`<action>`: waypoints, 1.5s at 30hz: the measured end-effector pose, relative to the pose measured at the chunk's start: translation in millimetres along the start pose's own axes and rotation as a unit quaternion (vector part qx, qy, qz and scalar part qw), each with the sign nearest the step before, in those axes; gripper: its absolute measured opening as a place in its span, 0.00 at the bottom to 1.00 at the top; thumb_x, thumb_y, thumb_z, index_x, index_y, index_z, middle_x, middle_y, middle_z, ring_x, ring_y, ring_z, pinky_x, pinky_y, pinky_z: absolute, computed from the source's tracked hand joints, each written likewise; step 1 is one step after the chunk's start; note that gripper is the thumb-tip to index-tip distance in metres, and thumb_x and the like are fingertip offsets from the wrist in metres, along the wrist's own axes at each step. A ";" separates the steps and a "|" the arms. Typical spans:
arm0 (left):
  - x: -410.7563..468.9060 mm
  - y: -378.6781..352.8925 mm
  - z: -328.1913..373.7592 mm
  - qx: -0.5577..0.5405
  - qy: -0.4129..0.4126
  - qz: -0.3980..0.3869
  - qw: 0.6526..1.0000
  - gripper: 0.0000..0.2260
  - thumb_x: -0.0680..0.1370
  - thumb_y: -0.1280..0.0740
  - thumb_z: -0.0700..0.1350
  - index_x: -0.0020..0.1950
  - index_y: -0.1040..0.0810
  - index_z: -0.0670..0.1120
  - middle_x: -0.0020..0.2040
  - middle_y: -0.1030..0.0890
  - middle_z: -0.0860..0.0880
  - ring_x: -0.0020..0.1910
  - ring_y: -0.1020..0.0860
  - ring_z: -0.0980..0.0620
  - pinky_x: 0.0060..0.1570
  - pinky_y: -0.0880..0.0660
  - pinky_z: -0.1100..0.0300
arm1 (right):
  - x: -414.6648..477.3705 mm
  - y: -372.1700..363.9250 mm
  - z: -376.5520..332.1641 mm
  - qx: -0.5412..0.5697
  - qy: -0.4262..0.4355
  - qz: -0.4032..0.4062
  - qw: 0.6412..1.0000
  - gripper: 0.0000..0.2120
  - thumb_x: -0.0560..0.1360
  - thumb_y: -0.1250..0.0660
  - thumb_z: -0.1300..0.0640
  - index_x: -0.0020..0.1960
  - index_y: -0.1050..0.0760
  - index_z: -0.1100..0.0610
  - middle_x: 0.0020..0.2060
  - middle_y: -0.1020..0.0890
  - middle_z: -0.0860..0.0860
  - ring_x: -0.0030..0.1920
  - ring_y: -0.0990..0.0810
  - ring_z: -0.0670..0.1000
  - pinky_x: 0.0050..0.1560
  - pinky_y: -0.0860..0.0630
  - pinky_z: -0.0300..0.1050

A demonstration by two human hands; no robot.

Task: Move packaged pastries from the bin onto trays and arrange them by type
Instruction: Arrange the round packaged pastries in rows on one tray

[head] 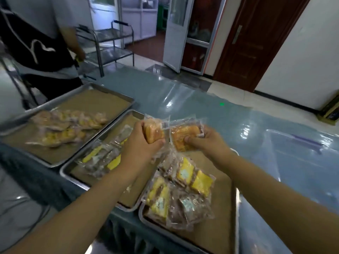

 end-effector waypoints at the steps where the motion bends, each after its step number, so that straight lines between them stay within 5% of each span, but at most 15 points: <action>1: 3.8 20.2 -14.5 0.003 0.005 -0.001 1.000 0.21 0.66 0.26 0.56 0.52 0.34 0.61 0.45 0.22 0.58 0.40 0.22 0.61 0.36 0.25 0.58 | 10.7 -25.2 3.8 -0.009 -0.010 -0.018 1.000 0.09 0.73 0.31 0.66 0.52 0.24 0.58 0.44 0.16 0.56 0.44 0.16 0.51 0.48 0.21 0.44; 4: 8.7 82.7 -62.2 0.025 0.008 -0.004 1.000 0.15 0.72 0.34 0.61 0.54 0.35 0.61 0.44 0.22 0.58 0.39 0.24 0.66 0.31 0.34 0.67 | 41.9 -107.3 13.7 -0.050 -0.021 -0.059 0.997 0.10 0.73 0.30 0.61 0.54 0.23 0.55 0.45 0.15 0.55 0.46 0.16 0.53 0.51 0.21 0.44; 7: 10.1 128.3 -100.0 0.037 0.030 0.006 0.999 0.12 0.75 0.41 0.63 0.54 0.38 0.62 0.45 0.23 0.57 0.40 0.25 0.63 0.33 0.30 0.62 | 62.3 -173.7 20.3 -0.065 -0.004 -0.068 0.996 0.11 0.72 0.30 0.64 0.54 0.23 0.60 0.40 0.16 0.50 0.41 0.16 0.48 0.43 0.20 0.38; 9: 14.4 160.8 -127.3 0.035 0.080 0.018 0.996 0.12 0.74 0.40 0.62 0.54 0.38 0.64 0.47 0.24 0.58 0.43 0.24 0.61 0.39 0.26 0.58 | 77.6 -218.9 24.2 -0.059 0.000 -0.090 0.994 0.10 0.72 0.31 0.67 0.52 0.24 0.59 0.37 0.17 0.46 0.38 0.17 0.43 0.39 0.21 0.35; 15: 17.9 224.1 -186.8 -0.033 0.159 0.030 0.986 0.15 0.68 0.39 0.61 0.54 0.35 0.73 0.47 0.23 0.67 0.46 0.24 0.68 0.45 0.26 0.58 | 113.4 -313.0 36.4 -0.102 0.015 -0.141 0.985 0.13 0.70 0.30 0.65 0.47 0.24 0.47 0.44 0.18 0.48 0.47 0.19 0.47 0.50 0.21 0.44; 20: 31.3 259.3 -224.8 0.011 0.204 0.084 0.975 0.12 0.77 0.39 0.53 0.52 0.35 0.72 0.48 0.23 0.63 0.47 0.24 0.62 0.41 0.28 0.61 | 148.7 -360.7 49.4 -0.129 0.048 -0.199 0.970 0.14 0.70 0.30 0.63 0.46 0.24 0.44 0.43 0.19 0.41 0.45 0.21 0.38 0.46 0.25 0.31; 22: 42.0 275.9 -241.6 0.035 0.224 0.121 0.966 0.13 0.77 0.39 0.52 0.59 0.34 0.65 0.49 0.23 0.59 0.46 0.24 0.58 0.41 0.26 0.57 | 166.3 -373.4 54.4 -0.149 0.050 -0.200 0.967 0.15 0.71 0.32 0.61 0.51 0.25 0.43 0.45 0.20 0.40 0.47 0.22 0.39 0.48 0.24 0.34; 25: 61.9 296.7 -263.4 0.070 0.244 0.160 0.954 0.16 0.75 0.36 0.52 0.62 0.33 0.55 0.47 0.24 0.58 0.44 0.24 0.58 0.39 0.27 0.58 | 200.6 -388.0 58.8 -0.244 0.075 -0.145 0.956 0.17 0.73 0.35 0.57 0.61 0.30 0.49 0.50 0.21 0.44 0.50 0.21 0.48 0.50 0.23 0.50; 28: 85.2 300.1 -279.4 0.085 0.256 0.151 0.951 0.18 0.73 0.32 0.53 0.59 0.34 0.57 0.44 0.25 0.61 0.41 0.25 0.62 0.35 0.30 0.63 | 231.5 -399.5 65.2 -0.326 0.104 -0.120 0.932 0.19 0.75 0.36 0.57 0.65 0.34 0.51 0.53 0.21 0.49 0.51 0.21 0.53 0.48 0.24 0.50; 31: 107.2 294.5 -293.6 0.134 0.247 0.120 0.952 0.20 0.71 0.31 0.55 0.60 0.34 0.58 0.43 0.26 0.62 0.40 0.26 0.63 0.34 0.31 0.65 | 254.2 -408.8 75.0 -0.349 0.142 -0.114 0.919 0.26 0.75 0.35 0.57 0.71 0.38 0.50 0.61 0.24 0.51 0.59 0.25 0.53 0.58 0.26 0.51; 34: 118.9 289.4 -306.4 0.250 0.203 0.091 0.943 0.19 0.69 0.31 0.58 0.56 0.33 0.59 0.47 0.25 0.59 0.45 0.25 0.57 0.37 0.29 0.63 | 264.9 -418.2 92.0 -0.480 0.229 -0.198 0.823 0.34 0.76 0.40 0.43 0.76 0.51 0.52 0.73 0.40 0.53 0.74 0.44 0.55 0.72 0.44 0.53; 37: 122.7 288.9 -320.4 0.382 0.213 0.099 0.894 0.26 0.68 0.29 0.59 0.63 0.32 0.53 0.60 0.26 0.49 0.61 0.33 0.46 0.57 0.33 0.50 | 266.0 -421.2 121.5 -0.592 0.216 -0.333 0.702 0.39 0.75 0.55 0.31 0.73 0.70 0.50 0.75 0.65 0.54 0.73 0.70 0.55 0.73 0.65 0.58; 41: 125.9 289.0 -332.7 0.429 0.243 0.079 0.866 0.39 0.68 0.32 0.65 0.71 0.39 0.48 0.71 0.36 0.47 0.71 0.45 0.45 0.69 0.46 0.46 | 272.9 -421.6 135.0 -0.618 0.200 -0.351 0.674 0.39 0.72 0.60 0.29 0.70 0.75 0.49 0.72 0.71 0.54 0.71 0.73 0.55 0.72 0.67 0.59; 45: 125.9 288.9 -330.3 0.438 0.237 0.069 0.865 0.42 0.68 0.32 0.65 0.74 0.45 0.47 0.75 0.42 0.45 0.74 0.51 0.45 0.71 0.52 0.46 | 274.6 -417.3 126.7 -0.614 0.211 -0.328 0.686 0.37 0.75 0.55 0.32 0.75 0.66 0.48 0.76 0.61 0.53 0.75 0.65 0.54 0.72 0.67 0.58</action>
Point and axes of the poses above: each hand's wrist, its own x-axis towards the middle knuckle, its own y-axis out of the back of the hand, z = x × y, the point moved 2 cm from there along x, towards the middle knuckle
